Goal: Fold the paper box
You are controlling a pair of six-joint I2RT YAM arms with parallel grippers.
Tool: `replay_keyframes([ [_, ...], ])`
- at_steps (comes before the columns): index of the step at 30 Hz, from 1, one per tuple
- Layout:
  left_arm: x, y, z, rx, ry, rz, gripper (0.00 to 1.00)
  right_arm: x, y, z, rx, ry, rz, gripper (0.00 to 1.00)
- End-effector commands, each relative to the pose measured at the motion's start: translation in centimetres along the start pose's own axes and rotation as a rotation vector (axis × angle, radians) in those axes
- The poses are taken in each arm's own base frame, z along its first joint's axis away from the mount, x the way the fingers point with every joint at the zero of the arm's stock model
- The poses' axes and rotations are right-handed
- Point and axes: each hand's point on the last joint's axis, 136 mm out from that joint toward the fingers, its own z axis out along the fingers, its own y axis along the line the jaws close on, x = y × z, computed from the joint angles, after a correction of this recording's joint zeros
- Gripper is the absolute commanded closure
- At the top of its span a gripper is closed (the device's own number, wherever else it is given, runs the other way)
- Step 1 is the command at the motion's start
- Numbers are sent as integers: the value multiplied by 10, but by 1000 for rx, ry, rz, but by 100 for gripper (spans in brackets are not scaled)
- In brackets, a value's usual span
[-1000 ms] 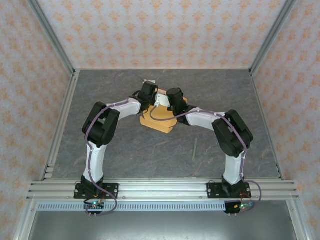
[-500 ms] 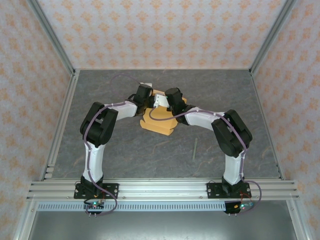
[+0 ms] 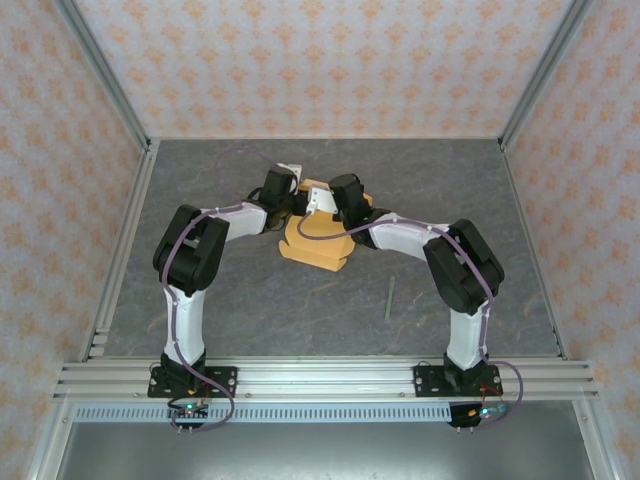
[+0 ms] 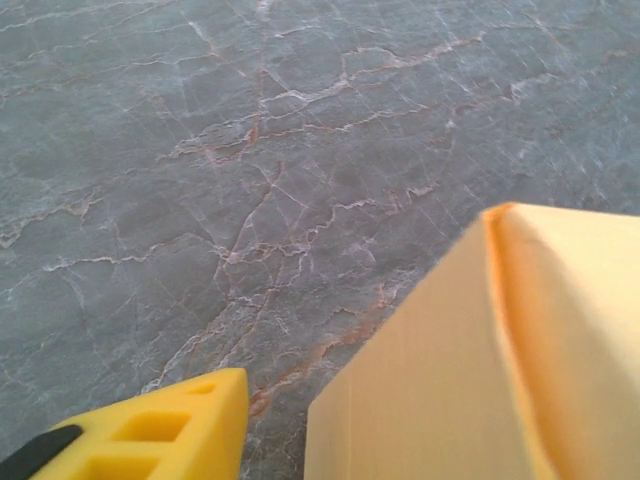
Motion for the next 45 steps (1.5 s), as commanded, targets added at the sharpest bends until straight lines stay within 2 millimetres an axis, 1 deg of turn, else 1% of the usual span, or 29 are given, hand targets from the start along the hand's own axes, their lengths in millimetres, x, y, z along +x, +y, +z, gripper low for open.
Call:
replay_keyframes([
  [1,-24,-3,-14,21,-61,30,63,-2,-5,0,2,8,3,100],
  [6,-23,-3,-8,18,-49,38,69,-4,-3,-1,-7,1,1,100],
  [11,-27,-4,-4,24,-60,29,71,-5,0,-3,-21,-13,-2,100],
  [15,-32,-6,0,37,-85,-1,76,-7,1,-5,-36,-32,5,100],
  [20,-33,-3,5,6,-103,-46,84,-9,4,-8,-51,-46,16,100],
  [24,-30,4,3,-98,-103,-51,90,-12,4,-10,-60,-61,38,100],
  [29,-30,10,0,-170,-106,-66,93,-12,5,-10,-66,-60,49,100],
  [31,-30,8,0,-158,-105,-58,93,-11,5,-10,-65,-57,50,100],
  [33,-30,1,1,-118,-99,-37,93,-9,5,-8,-60,-44,49,100],
  [36,-31,-3,-4,-97,-100,-10,95,-6,2,-7,-46,-22,50,100],
  [37,-30,-2,-6,-99,-95,-4,96,-5,1,-7,-41,-18,58,99],
  [40,-28,4,-10,-112,-70,5,100,-4,-3,-9,-39,-18,98,83],
  [42,-27,9,-14,-117,-58,5,100,-5,-6,-13,-41,-26,129,71],
  [44,-25,14,-17,-119,-46,-7,100,-7,-9,-19,-56,-37,173,63],
  [45,-25,16,-18,-118,-46,-13,100,-8,-10,-22,-68,-42,196,61],
])
